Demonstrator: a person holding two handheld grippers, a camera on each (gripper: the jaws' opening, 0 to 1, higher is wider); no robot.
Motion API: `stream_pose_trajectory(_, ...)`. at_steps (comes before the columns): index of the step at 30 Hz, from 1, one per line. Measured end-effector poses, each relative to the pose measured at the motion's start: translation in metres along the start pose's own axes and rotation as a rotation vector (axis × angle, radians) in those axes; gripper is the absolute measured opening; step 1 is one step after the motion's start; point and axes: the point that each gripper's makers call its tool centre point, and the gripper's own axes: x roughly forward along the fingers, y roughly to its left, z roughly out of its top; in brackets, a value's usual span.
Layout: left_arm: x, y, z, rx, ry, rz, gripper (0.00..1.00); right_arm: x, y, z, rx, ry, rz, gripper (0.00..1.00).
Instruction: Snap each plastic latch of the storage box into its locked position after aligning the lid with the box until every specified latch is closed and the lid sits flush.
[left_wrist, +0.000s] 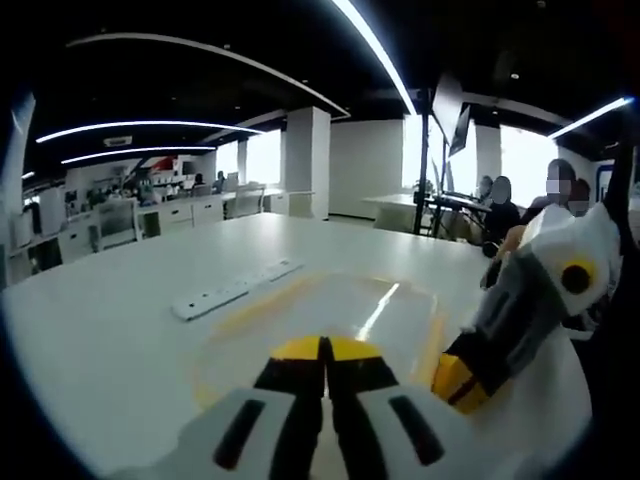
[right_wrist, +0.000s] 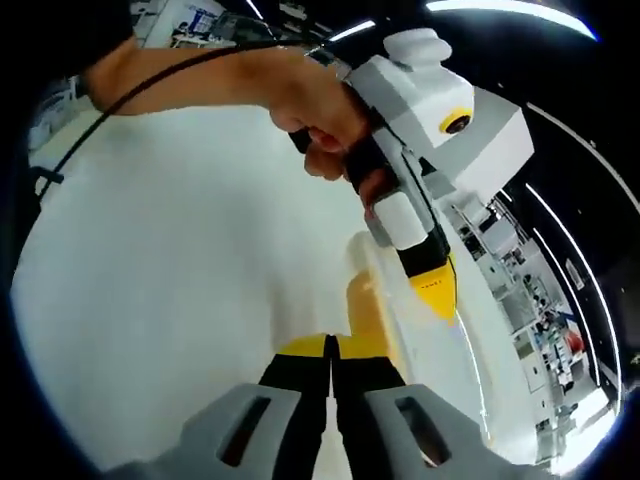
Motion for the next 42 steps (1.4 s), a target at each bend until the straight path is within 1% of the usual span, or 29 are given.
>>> stream_pose_trajectory(1, -0.001, 0.0, 0.001, -0.004, -0.009, 0.003, 0.0, -0.006, -0.003, 0.006, 0.039, -0.051, 0.001, 0.0)
stream_pose_trajectory(2, -0.001, 0.002, 0.001, -0.017, -0.017, 0.011, 0.0, -0.011, -0.007, 0.01, 0.068, -0.092, 0.02, 0.0)
stream_pose_trajectory(3, -0.003, 0.003, 0.002, -0.033, -0.028, 0.024, 0.0, -0.016, -0.017, 0.013, 0.092, -0.121, 0.0, 0.0)
stream_pose_trajectory(4, -0.003, 0.004, 0.002, -0.037, -0.029, 0.028, 0.0, -0.018, -0.02, 0.015, 0.102, -0.133, -0.01, 0.0)
stream_pose_trajectory(6, -0.01, 0.005, 0.005, -0.019, -0.057, 0.05, 0.0, -0.036, -0.046, 0.022, 0.195, -0.222, -0.033, 0.0)
stream_pose_trajectory(8, -0.02, 0.0, 0.011, -0.012, -0.09, 0.057, 0.0, -0.043, -0.067, 0.017, 0.243, -0.225, -0.048, 0.0)
stream_pose_trajectory(9, -0.021, -0.001, 0.012, -0.01, -0.093, 0.057, 0.0, -0.045, -0.079, 0.014, 0.244, -0.231, -0.056, 0.0)
stream_pose_trajectory(10, -0.025, -0.004, 0.014, 0.001, -0.098, 0.055, 0.0, -0.048, -0.095, 0.008, 0.247, -0.223, -0.087, 0.0)
stream_pose_trajectory(11, -0.03, -0.007, 0.016, 0.017, -0.099, 0.061, 0.0, -0.048, -0.105, 0.004, 0.245, -0.214, -0.093, 0.0)
stream_pose_trajectory(13, -0.036, -0.012, 0.017, 0.043, -0.098, 0.078, 0.0, -0.048, -0.122, 0.001, 0.251, -0.215, -0.094, 0.0)
stream_pose_trajectory(14, -0.039, -0.015, 0.017, 0.046, -0.096, 0.078, 0.0, -0.048, -0.129, 0.001, 0.258, -0.229, -0.088, 0.0)
stream_pose_trajectory(18, -0.045, -0.034, 0.013, 0.014, -0.087, 0.052, 0.0, -0.039, -0.149, -0.003, 0.236, -0.214, -0.085, 0.0)
stream_pose_trajectory(20, -0.046, -0.044, 0.008, 0.014, -0.069, 0.049, 0.0, -0.033, -0.154, -0.008, 0.252, -0.185, -0.046, 0.0)
stream_pose_trajectory(21, -0.046, -0.047, 0.006, 0.017, -0.057, 0.046, 0.0, -0.03, -0.158, -0.009, 0.237, -0.178, -0.042, 0.0)
stream_pose_trajectory(22, -0.046, -0.05, 0.003, 0.024, -0.047, 0.045, 0.0, -0.026, -0.162, -0.012, 0.2, -0.16, -0.033, 0.0)
stream_pose_trajectory(23, -0.046, -0.051, 0.001, 0.029, -0.041, 0.047, 0.0, -0.021, -0.166, -0.013, 0.193, -0.152, -0.01, 0.0)
stream_pose_trajectory(25, -0.045, -0.055, -0.004, 0.049, -0.02, 0.051, 0.0, -0.014, -0.174, -0.015, 0.206, -0.146, 0.001, 0.0)
stream_pose_trajectory(26, -0.045, -0.056, -0.006, 0.052, -0.013, 0.053, 0.0, -0.01, -0.177, -0.016, 0.177, -0.142, 0.016, 0.0)
stream_pose_trajectory(28, -0.046, -0.06, -0.009, 0.057, -0.005, 0.052, 0.0, -0.003, -0.182, -0.02, 0.177, -0.125, 0.035, 0.0)
stream_pose_trajectory(29, -0.046, -0.062, -0.009, 0.057, -0.005, 0.049, 0.0, 0.001, -0.183, -0.019, 0.181, -0.129, 0.063, 0.0)
stream_pose_trajectory(32, -0.047, -0.072, -0.011, 0.043, -0.014, 0.026, 0.0, 0.015, -0.176, -0.015, 0.159, -0.158, 0.205, 0.0)
stream_pose_trajectory(33, -0.046, -0.074, -0.012, 0.037, -0.018, 0.021, 0.0, 0.017, -0.175, -0.017, 0.164, -0.145, 0.221, 0.0)
stream_pose_trajectory(34, -0.046, -0.077, -0.013, 0.024, -0.023, 0.02, 0.0, 0.023, -0.175, -0.023, 0.177, -0.114, 0.258, 0.0)
stream_pose_trajectory(35, -0.046, -0.08, -0.015, 0.021, -0.024, 0.02, 0.0, 0.027, -0.175, -0.025, 0.183, -0.103, 0.288, 0.0)
stream_pose_trajectory(36, -0.045, -0.082, -0.016, 0.015, -0.021, 0.019, 0.0, 0.031, -0.175, -0.029, 0.189, -0.084, 0.322, 0.0)
stream_pose_trajectory(37, -0.045, -0.083, -0.017, 0.012, -0.018, 0.019, 0.0, 0.034, -0.177, -0.031, 0.189, -0.074, 0.327, 0.0)
stream_pose_trajectory(38, -0.045, -0.085, -0.019, 0.013, -0.014, 0.022, 0.0, 0.041, -0.181, -0.038, 0.184, -0.048, 0.337, 0.0)
stream_pose_trajectory(41, -0.042, -0.086, -0.026, 0.019, 0.003, 0.027, 0.0, 0.05, -0.177, -0.051, 0.204, 0.012, 0.427, 0.0)
stream_pose_trajectory(42, -0.041, -0.085, -0.029, 0.023, 0.013, 0.03, 0.0, 0.053, -0.176, -0.053, 0.209, 0.014, 0.458, 0.0)
